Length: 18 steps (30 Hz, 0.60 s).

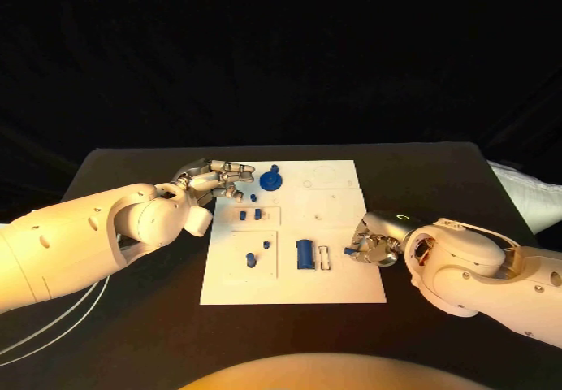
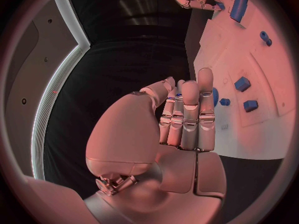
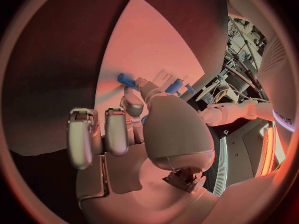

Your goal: Assemble the parts on the task board

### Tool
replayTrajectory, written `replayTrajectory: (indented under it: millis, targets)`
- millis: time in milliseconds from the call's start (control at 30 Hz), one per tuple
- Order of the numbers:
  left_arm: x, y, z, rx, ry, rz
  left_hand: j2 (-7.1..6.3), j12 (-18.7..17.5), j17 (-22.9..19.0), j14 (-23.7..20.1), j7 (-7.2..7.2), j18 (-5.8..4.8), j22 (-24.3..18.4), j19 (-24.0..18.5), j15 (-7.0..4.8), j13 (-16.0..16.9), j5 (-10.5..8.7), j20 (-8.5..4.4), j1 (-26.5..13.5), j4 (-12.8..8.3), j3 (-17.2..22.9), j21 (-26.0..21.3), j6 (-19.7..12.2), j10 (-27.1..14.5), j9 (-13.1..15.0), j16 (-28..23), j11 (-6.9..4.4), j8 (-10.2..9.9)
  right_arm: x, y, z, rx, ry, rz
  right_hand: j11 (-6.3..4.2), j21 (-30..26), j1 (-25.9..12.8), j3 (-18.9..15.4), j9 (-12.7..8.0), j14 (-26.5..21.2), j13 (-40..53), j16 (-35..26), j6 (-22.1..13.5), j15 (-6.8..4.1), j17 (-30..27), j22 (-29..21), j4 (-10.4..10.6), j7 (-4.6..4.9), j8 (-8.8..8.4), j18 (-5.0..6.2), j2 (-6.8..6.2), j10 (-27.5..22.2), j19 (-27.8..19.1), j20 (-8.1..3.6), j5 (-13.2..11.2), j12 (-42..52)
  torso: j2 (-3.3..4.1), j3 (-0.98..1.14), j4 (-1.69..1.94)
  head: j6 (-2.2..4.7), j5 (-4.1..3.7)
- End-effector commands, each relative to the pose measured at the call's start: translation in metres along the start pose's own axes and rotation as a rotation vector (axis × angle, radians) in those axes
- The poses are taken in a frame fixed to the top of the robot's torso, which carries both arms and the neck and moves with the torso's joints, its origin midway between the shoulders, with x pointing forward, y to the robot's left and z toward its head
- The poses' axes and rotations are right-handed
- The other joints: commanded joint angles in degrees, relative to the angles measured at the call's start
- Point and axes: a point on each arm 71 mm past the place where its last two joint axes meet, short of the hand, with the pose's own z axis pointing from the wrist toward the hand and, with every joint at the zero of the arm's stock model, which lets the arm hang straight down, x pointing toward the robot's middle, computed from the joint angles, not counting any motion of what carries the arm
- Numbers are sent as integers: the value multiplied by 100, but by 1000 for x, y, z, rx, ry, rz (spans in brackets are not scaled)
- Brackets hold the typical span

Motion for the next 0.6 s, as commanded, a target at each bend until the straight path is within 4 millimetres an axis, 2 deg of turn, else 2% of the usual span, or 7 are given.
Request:
replayTrajectory:
  millis: [33, 133, 300, 400, 600]
  targets:
    - [2, -1, 0, 14, 20, 0, 18, 31, -5, -38, 3, 107, -8, -5, -5, 5, 32, 24, 19, -37, -12, -30, -48, -39, -9, -26, -15, 25, 2, 0, -2, 11, -10, 152, -4, 38, -155, 39, 18, 380, 15, 39, 35, -2, 128, 756, 104, -9, -12, -109, -57, 51, 169, -11, -17, 24, 0, 1, 3, -5, 4]
    - [2, -1, 0, 14, 20, 0, 18, 31, -5, -38, 3, 107, -8, -5, -5, 5, 32, 24, 19, -37, -12, -30, -48, -39, -9, -26, -15, 25, 0, 1, -3, 8, -19, 202, -9, 39, -223, 116, 21, 379, 22, 39, 44, -6, 127, 758, 140, -14, -15, -109, -111, 56, 171, -17, 46, 28, 0, 2, -4, -10, 13]
    - [3, -1, 0, 13, 21, -1, 20, 37, -8, -41, 4, 108, -9, -5, -6, 7, 33, 24, 27, -47, -7, -32, -49, -43, -9, -26, -15, 27, -2, 1, -2, 21, 5, 322, -6, 35, -369, 265, 35, 378, 55, 39, 56, -7, 127, 754, 180, -7, -26, -108, -278, 70, 169, -24, 575, 56, 2, -3, 0, -6, -16]
    - [3, -1, 0, 13, 21, -1, 20, 37, -8, -41, 4, 108, -9, -5, -6, 7, 33, 24, 27, -47, -7, -32, -49, -43, -9, -26, -15, 27, -1, 2, -1, 25, 33, 353, -3, 34, -420, 270, 39, 378, 57, 41, 60, -5, 130, 753, 200, -5, -26, -108, -301, 73, 169, -23, 650, 54, -2, 3, -5, -6, -8]
    - [3, -1, 1, 12, 22, -1, 20, 37, -8, -41, 4, 108, -9, -5, -6, 7, 33, 24, 27, -47, -7, -32, -49, -43, -9, -26, -15, 27, 3, 8, 2, 21, 92, 369, -13, 42, -481, 260, 57, 380, 89, 51, 111, -11, 143, 766, 224, -21, -3, -111, -310, 107, 177, -24, 694, 98, -3, -1, -9, 5, -23]
